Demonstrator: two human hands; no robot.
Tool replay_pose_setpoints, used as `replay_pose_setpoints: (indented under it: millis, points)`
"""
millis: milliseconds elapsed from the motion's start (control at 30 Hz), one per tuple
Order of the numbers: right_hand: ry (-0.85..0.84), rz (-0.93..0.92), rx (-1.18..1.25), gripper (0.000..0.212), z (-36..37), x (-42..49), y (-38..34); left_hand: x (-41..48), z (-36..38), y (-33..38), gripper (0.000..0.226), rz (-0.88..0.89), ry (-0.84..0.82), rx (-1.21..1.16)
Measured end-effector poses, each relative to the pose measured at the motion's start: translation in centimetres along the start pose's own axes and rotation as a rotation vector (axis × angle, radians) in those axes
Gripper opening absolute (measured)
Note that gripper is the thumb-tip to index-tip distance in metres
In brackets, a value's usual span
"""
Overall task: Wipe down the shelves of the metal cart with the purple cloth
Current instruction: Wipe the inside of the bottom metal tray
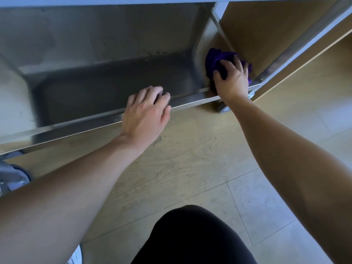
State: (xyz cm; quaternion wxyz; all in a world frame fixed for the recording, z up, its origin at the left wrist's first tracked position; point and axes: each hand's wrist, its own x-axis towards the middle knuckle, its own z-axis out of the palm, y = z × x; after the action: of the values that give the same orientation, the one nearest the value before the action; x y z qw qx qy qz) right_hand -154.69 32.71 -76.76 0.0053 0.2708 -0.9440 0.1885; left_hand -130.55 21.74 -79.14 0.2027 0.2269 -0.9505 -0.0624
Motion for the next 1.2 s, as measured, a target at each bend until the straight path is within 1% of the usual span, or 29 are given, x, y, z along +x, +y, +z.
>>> replay_pose_setpoints:
  millis: [100,167,267,333,433,533,633,700,767,900,967,1033,1100,1200]
  points:
    - [-0.034,-0.024,-0.016,0.045,0.6,0.0,-2.3,-0.1,-0.1,-0.1,0.033,0.006,-0.023,0.002]
    - [-0.069,-0.131,-0.024,0.044,1.5,-0.6,-5.2,-0.2,-0.2,-0.1,0.034,0.009,-0.038,0.009]
    - [-0.162,-0.354,-0.025,0.045,3.0,-1.8,-8.7,-0.2,-0.5,0.0,0.035,0.000,-0.062,0.023]
    - [-0.200,-0.423,-0.024,0.049,3.0,-1.8,-9.2,-0.3,-0.7,-0.1,0.036,-0.011,-0.079,0.020]
    - [-0.186,-0.416,-0.018,0.052,2.3,-0.9,-7.7,-0.2,-1.1,-0.3,0.038,-0.007,-0.111,-0.017]
    - [-0.127,-0.306,-0.030,0.051,2.0,0.3,-6.3,-0.4,-2.0,-1.5,0.037,-0.020,-0.097,-0.031]
    - [-0.088,-0.200,-0.009,0.049,2.5,0.6,-7.1,-1.3,-3.2,-4.5,0.033,-0.148,-0.015,0.012]
    - [-0.064,-0.149,0.007,0.047,3.1,0.2,-9.0,-1.9,-3.7,-6.6,0.032,-0.243,0.028,0.046]
    - [-0.065,-0.184,-0.009,0.046,4.1,-0.8,-12.1,-2.3,-3.9,-7.6,0.031,-0.279,0.021,0.052]
    - [-0.143,-0.482,0.017,0.043,6.4,-4.3,-18.9,-2.3,-3.7,-7.1,0.028,-0.299,-0.001,0.052]
    - [-0.188,-0.532,0.065,0.041,6.9,-5.0,-19.8,-2.4,-3.5,-7.1,0.029,-0.287,-0.007,0.071]
    - [-0.193,-0.555,0.087,0.043,6.7,-4.4,-18.8,-2.4,-3.4,-7.3,0.028,-0.278,0.002,0.065]
    - [-0.157,-0.541,0.078,0.045,6.1,-2.9,-16.7,-2.4,-3.3,-7.2,0.026,-0.282,0.011,0.051]
    - [-0.081,-0.387,0.054,0.045,5.0,-0.7,-13.4,-2.4,-3.1,-6.9,0.025,-0.277,-0.011,0.068]
